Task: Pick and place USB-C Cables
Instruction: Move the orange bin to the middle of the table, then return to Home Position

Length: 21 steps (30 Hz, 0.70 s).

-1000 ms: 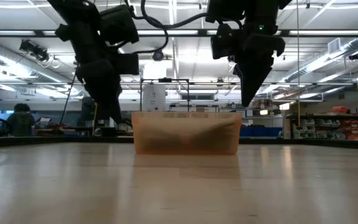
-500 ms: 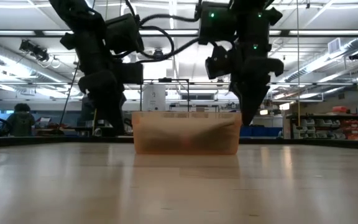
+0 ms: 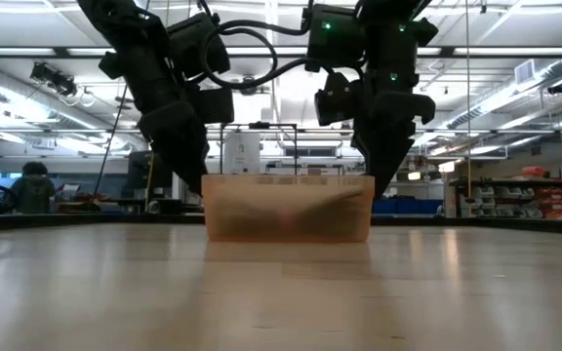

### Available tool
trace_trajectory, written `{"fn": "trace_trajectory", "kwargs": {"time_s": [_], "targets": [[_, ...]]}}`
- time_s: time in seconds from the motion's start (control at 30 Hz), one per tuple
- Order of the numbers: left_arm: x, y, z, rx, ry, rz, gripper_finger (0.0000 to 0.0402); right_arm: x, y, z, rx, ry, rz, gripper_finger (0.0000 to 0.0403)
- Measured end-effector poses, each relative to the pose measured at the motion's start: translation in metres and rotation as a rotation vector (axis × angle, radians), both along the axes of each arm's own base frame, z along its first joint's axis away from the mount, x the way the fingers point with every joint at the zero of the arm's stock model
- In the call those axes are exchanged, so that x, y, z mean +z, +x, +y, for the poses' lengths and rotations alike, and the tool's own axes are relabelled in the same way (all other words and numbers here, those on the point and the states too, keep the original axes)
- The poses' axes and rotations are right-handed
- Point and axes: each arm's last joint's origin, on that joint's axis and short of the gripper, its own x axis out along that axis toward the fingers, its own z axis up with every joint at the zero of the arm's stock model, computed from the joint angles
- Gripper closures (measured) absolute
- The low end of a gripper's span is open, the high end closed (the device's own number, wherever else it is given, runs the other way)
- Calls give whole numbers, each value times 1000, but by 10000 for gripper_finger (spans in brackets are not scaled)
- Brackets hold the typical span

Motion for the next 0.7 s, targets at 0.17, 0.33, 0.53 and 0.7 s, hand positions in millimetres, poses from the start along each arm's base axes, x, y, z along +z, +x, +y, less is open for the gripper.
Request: {"fn": "trace_trajectory", "kwargs": {"time_s": [0.17,0.33,0.53,0.7], "targets": [[0,0,0,0,0,-6,400,0,0,0,-1,0,1,401],[0,-1,0,0,-1,8,400,0,-2,0,0,3,20,401],[-2,-7,1,28,39,74,400,4,-9,0,-5,-14,59,401],[12,-9,0,34,39,76,400,29,-19,-2,-35,-48,-1,401]]}}
